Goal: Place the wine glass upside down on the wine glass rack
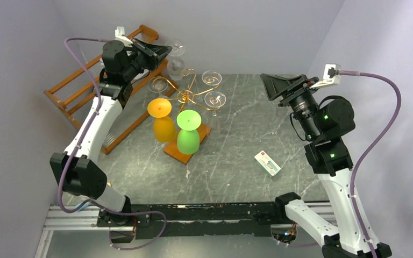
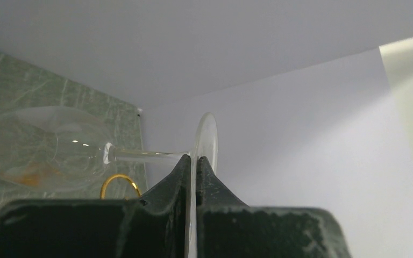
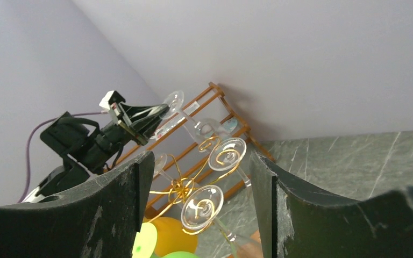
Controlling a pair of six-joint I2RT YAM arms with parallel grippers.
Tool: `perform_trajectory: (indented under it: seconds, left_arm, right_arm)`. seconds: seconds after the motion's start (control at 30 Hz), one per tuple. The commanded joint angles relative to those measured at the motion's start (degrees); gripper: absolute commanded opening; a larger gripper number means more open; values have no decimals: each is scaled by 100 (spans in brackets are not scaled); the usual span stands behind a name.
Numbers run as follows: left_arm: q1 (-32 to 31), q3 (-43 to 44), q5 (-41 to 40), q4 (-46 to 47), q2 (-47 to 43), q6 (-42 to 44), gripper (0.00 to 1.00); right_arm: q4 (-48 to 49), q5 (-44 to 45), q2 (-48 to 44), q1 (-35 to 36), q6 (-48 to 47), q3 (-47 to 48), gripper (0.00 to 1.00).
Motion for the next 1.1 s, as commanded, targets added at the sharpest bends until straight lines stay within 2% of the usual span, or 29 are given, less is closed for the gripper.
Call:
perform_trajectory:
  seconds: [0.0,0.47,0.9,1.07]
  left_arm:
    - [-6,438,-589,-1178,-318,-25,5]
    - [-37,590,-559,-1830,-243,-111,5]
    - [-318,371,-546,-1925,-535,-311,5]
    - [-331,-17,-619,-1738,-800,-542,5]
  right_arm:
    - [-21,213,-72,-9,-80,-30,68]
    - [-164,571,-288,-11,-175,-58,67]
    - [-301,1165,-448,-10,-354,-144,68]
    - [-307,1256,-497,-10,-325,-213,67]
